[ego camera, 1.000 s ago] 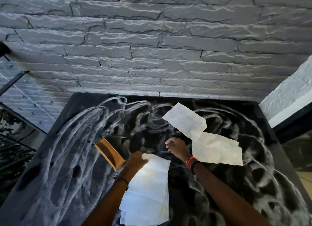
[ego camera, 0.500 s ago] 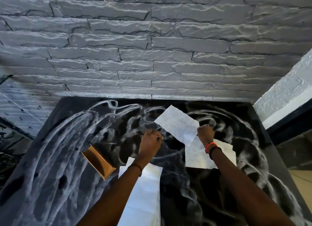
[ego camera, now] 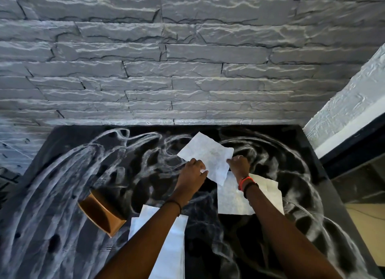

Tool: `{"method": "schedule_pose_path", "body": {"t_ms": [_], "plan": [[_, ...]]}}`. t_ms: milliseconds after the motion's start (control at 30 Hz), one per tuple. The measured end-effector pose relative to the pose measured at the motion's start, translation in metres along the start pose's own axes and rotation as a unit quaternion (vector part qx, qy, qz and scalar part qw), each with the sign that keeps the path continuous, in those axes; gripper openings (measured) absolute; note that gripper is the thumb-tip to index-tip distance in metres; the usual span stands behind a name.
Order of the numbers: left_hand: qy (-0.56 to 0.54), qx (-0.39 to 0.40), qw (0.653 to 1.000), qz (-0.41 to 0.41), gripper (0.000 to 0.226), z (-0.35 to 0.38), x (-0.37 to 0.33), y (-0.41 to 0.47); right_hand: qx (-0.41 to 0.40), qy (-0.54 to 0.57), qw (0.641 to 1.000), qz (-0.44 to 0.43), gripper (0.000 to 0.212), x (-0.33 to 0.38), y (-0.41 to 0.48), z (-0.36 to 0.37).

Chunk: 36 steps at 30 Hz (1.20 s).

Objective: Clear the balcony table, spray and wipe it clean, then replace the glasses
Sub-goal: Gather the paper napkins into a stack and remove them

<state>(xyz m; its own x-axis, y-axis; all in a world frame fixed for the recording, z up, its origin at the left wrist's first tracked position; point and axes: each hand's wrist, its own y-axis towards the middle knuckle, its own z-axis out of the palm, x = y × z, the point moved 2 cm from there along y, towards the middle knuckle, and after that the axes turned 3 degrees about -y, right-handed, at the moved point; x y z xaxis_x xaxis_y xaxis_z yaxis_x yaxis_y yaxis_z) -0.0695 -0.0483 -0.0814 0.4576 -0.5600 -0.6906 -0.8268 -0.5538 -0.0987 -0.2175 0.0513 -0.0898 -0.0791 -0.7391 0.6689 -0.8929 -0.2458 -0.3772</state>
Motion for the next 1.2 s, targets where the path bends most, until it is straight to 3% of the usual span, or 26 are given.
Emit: {"method": "schedule_pose_path", "body": {"t_ms": [67,167,233,333,567,733,833,933,1033,1133,1200], "plan": [[-0.003,0.004,1.000,0.003,0.043,0.001,-0.002,0.001,-0.015,0.055,0.998,-0.003,0.035,0.007,-0.005,-0.001],[0.042,-0.008,0.999,0.017,0.079,0.002,-0.011,0.001,-0.004,0.160,0.987,-0.020,0.014,0.017,-0.015,-0.001],[0.058,-0.036,0.997,0.021,0.089,0.000,-0.020,-0.001,0.023,0.219,0.974,-0.046,0.037,0.024,-0.022,-0.001],[0.051,-0.084,0.995,0.020,0.084,-0.007,-0.029,-0.004,0.043,0.247,0.964,-0.094,0.071,0.043,-0.040,-0.009],[0.051,-0.165,0.984,0.053,0.045,-0.041,-0.042,-0.027,0.133,0.348,0.920,-0.118,0.066,0.063,-0.079,-0.031],[-0.078,-0.166,0.981,0.054,0.031,-0.067,-0.031,-0.048,0.201,0.320,0.916,-0.133,0.037,0.065,-0.107,-0.043],[-0.162,-0.114,0.980,0.007,0.028,-0.084,-0.027,-0.066,0.241,0.193,0.927,-0.212,0.032,0.060,-0.123,-0.047],[-0.170,-0.065,0.983,-0.023,0.022,-0.097,-0.012,-0.083,0.190,0.025,0.936,-0.295,0.028,0.052,-0.136,-0.043],[-0.183,-0.013,0.982,-0.036,0.015,-0.109,0.002,-0.109,0.109,-0.114,0.911,-0.381,0.018,0.042,-0.149,-0.035],[-0.235,0.044,0.968,-0.071,0.011,-0.119,0.016,-0.138,0.203,-0.095,0.893,-0.389,0.010,0.037,-0.171,-0.032],[-0.268,0.079,0.955,-0.098,0.030,-0.125,0.029,-0.157,0.313,-0.053,0.881,-0.352,0.009,0.032,-0.190,-0.028]]}}
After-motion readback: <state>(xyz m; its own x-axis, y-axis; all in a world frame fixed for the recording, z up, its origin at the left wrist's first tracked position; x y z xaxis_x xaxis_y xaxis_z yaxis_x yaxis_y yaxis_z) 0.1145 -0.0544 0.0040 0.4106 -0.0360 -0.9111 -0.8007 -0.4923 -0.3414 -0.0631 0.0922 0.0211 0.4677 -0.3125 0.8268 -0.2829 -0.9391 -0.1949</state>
